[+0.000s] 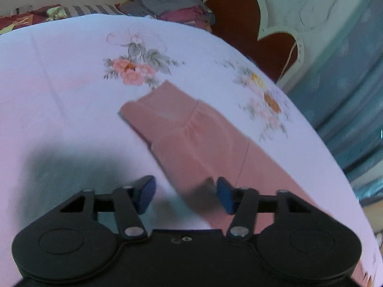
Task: Fold small clothes
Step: 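Grasp the other sleeve cuff with the left tool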
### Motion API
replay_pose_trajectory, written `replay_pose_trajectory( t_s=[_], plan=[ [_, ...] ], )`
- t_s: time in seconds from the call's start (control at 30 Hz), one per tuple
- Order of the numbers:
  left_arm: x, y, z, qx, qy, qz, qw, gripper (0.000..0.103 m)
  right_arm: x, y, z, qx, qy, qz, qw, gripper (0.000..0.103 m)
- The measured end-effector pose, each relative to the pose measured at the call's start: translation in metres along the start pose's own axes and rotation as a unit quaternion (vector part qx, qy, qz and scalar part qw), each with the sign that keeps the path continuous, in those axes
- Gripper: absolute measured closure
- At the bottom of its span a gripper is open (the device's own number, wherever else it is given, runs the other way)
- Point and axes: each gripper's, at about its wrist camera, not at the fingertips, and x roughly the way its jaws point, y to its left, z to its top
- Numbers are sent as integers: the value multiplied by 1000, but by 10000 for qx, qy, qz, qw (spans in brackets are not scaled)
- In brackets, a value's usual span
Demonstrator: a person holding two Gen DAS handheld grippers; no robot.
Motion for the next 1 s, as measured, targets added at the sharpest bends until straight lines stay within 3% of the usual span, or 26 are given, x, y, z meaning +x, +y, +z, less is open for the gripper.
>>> replay_pose_trajectory(
  t_s=[0.13,0.2,0.37,0.53,0.63,0.77,0.9,1.0],
  plan=[
    [13,12,8,-372,-151,33,9992,93,-8,-2,1,63,-244,-68,9997,43],
    [15,14,8,-421,-247,-36,9988,96,4,-2,-2,-23,27,-176,9998,43],
    [-3,-11,3,60,-590,-163,9981,98,-2,-8,0,112,-64,-41,9999,43],
    [-47,-74,-9,952,-988,-900,9864,98,-17,-17,1,328,-301,39,9990,43],
    [-71,-127,-30,1553,-996,-1579,9701,98,-27,-25,4,410,-432,58,9982,43],
    [-95,-199,-78,2201,-778,-2478,9403,98,-46,-49,3,569,-563,-28,9968,43],
    [-105,-268,-148,2893,-360,-3199,9015,98,-65,-82,-5,717,-624,-224,9952,43],
    [-104,-305,-207,3457,12,-3515,8700,98,-78,-111,-13,887,-631,-424,9932,43]
  ],
)
